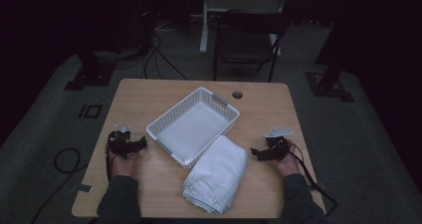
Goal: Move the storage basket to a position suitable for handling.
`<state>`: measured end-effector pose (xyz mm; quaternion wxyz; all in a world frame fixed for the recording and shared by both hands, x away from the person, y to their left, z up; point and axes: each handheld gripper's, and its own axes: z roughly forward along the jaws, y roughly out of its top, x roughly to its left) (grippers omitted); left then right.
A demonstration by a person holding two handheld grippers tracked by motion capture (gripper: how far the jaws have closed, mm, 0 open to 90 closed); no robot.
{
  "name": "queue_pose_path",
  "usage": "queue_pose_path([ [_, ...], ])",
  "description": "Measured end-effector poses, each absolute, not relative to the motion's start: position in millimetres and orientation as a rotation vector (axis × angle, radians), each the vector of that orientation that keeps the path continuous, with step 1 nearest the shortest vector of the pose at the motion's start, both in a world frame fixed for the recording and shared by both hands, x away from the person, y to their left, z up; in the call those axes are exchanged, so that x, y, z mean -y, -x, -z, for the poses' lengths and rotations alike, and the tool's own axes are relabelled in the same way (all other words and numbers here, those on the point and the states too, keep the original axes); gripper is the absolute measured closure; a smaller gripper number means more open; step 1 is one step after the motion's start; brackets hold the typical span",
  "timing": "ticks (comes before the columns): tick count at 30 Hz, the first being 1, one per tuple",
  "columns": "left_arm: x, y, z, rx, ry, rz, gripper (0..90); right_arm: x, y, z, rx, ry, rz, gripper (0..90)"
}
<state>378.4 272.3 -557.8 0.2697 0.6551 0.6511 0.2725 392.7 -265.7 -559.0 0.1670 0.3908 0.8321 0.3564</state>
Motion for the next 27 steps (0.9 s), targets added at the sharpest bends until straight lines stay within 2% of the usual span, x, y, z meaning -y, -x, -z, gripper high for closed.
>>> queue_pose_path([
  [16,-270.7,-374.3,554.6,-1.755,-1.791,-0.711,15.4,265.4,-393.4,558.8,-2.357,-1.123,-1.016,13.7],
  [17,-270.9,-373.7,553.8,-1.75,-1.796,-0.709,17.1,265.4,-393.3,558.8,-2.356,-1.124,-1.016,14.2],
  [20,-270.9,-371.3,550.9,-1.748,-1.804,-0.701,30.1,266.2,-393.3,557.9,-2.342,-1.139,-1.012,19.3],
  [24,-270.3,-370.1,549.4,-1.751,-1.809,-0.694,34.8,267.8,-393.3,556.5,-2.325,-1.161,-1.007,25.2],
  [26,-270.6,-369.2,548.7,-1.754,-1.806,-0.694,42.6,268.4,-393.5,556.1,-2.316,-1.167,-1.004,28.3],
  [27,-272.0,-368.7,548.1,-1.757,-1.792,-0.678,42.9,268.7,-393.5,555.8,-2.311,-1.174,-1.001,29.7],
])
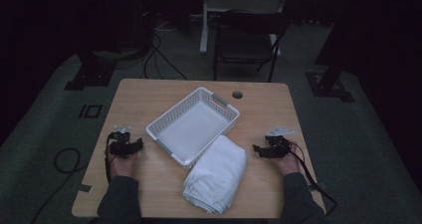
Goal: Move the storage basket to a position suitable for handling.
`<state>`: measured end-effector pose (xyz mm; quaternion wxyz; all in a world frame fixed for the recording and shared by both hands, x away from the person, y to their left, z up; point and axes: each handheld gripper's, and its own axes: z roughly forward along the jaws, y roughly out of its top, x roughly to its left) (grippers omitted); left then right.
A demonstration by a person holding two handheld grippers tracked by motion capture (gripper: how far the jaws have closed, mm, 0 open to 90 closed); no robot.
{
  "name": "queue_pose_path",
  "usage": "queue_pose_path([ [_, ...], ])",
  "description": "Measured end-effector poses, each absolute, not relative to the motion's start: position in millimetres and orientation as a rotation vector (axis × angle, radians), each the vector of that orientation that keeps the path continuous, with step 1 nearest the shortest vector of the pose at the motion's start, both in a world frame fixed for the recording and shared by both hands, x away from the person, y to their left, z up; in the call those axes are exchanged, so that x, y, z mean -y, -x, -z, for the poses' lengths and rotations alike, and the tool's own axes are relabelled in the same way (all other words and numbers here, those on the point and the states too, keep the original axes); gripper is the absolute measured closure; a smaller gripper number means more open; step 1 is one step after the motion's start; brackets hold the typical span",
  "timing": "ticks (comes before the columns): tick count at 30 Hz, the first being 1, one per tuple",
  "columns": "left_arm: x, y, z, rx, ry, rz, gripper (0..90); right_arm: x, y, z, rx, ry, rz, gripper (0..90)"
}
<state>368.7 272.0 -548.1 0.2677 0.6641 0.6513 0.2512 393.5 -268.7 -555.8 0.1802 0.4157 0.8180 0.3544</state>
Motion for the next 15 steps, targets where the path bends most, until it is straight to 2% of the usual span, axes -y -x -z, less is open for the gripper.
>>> queue_pose_path([
  [6,-272,-368,546,-1.736,-1.778,-0.65,41.5,269,-394,554,-2.297,-1.208,-0.998,34.3],
  [15,-260,-356,535,-1.637,-1.785,-0.695,41.3,260,-391,548,-2.291,-1.195,-0.989,37.5],
])
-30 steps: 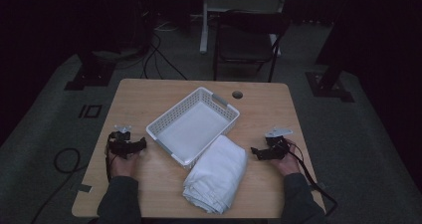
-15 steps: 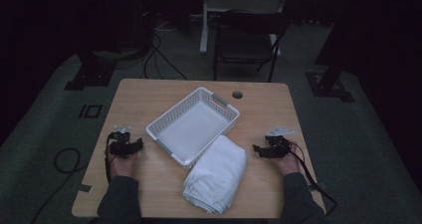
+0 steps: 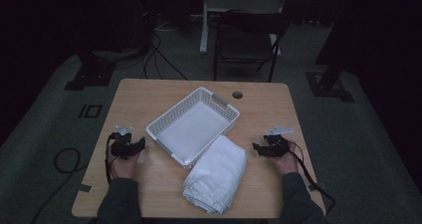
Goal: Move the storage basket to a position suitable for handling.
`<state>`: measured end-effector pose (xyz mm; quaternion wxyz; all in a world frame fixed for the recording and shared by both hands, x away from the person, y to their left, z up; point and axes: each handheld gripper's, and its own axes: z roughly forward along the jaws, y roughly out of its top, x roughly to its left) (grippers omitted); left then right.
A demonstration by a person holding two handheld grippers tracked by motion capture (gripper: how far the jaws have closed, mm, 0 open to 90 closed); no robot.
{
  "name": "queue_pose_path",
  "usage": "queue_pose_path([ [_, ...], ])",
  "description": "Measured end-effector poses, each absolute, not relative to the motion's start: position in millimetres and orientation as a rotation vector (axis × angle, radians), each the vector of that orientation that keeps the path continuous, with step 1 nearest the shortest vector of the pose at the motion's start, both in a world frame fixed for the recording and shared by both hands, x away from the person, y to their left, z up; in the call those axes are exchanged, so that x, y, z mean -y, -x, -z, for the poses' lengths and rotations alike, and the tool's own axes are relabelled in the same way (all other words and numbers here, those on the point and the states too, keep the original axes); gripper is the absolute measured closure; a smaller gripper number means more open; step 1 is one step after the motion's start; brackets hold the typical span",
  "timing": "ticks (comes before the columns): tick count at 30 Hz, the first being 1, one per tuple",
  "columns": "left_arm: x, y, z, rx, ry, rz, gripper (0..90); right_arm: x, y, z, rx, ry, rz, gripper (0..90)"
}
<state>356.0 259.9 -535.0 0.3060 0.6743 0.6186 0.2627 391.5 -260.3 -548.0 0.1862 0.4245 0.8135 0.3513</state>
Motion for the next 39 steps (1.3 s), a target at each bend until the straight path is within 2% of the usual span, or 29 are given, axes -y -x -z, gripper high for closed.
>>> queue_pose_path([
  [12,-249,-343,526,-1.553,-1.782,-0.735,40.3,254,-388,535,-2.257,-1.168,-1.03,38.6],
  [25,-246,-333,522,-1.523,-1.772,-0.72,39.9,241,-389,522,-2.248,-1.139,-1.035,41.0],
  [30,-245,-333,520,-1.512,-1.755,-0.677,39.9,235,-391,518,-2.246,-1.12,-1.037,40.9],
  [39,-237,-327,512,-1.472,-1.756,-0.707,39.6,227,-401,502,-2.216,-1.105,-1.073,42.3],
])
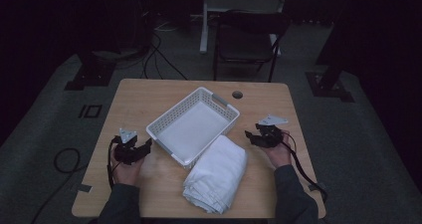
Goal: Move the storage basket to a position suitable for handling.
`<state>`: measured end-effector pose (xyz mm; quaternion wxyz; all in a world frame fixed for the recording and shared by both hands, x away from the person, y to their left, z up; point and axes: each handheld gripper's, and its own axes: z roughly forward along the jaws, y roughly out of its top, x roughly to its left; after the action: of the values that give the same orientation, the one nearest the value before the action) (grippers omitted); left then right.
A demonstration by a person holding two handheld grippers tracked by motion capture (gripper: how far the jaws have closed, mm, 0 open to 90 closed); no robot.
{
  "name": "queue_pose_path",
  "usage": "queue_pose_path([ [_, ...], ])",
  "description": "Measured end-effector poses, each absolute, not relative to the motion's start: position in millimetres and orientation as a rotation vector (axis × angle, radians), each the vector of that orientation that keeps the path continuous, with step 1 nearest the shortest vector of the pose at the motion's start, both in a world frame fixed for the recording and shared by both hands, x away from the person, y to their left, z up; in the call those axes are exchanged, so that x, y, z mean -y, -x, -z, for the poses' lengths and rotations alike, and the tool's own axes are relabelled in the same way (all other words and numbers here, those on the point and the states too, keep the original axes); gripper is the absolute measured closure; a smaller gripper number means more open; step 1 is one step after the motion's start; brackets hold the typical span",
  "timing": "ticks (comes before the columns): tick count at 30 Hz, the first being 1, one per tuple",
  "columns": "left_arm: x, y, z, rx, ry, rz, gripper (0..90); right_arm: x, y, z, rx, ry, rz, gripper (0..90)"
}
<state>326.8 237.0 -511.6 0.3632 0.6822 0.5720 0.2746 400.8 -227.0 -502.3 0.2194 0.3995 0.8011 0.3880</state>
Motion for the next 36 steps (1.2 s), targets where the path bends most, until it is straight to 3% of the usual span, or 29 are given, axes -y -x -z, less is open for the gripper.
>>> queue_pose_path([
  [11,-224,-317,502,-1.417,-1.77,-0.734,39.6,221,-416,488,-2.181,-1.106,-1.109,42.9],
  [36,-202,-297,498,-1.328,-1.82,-0.654,38.9,194,-459,483,-2.161,-1.15,-1.132,46.7],
])
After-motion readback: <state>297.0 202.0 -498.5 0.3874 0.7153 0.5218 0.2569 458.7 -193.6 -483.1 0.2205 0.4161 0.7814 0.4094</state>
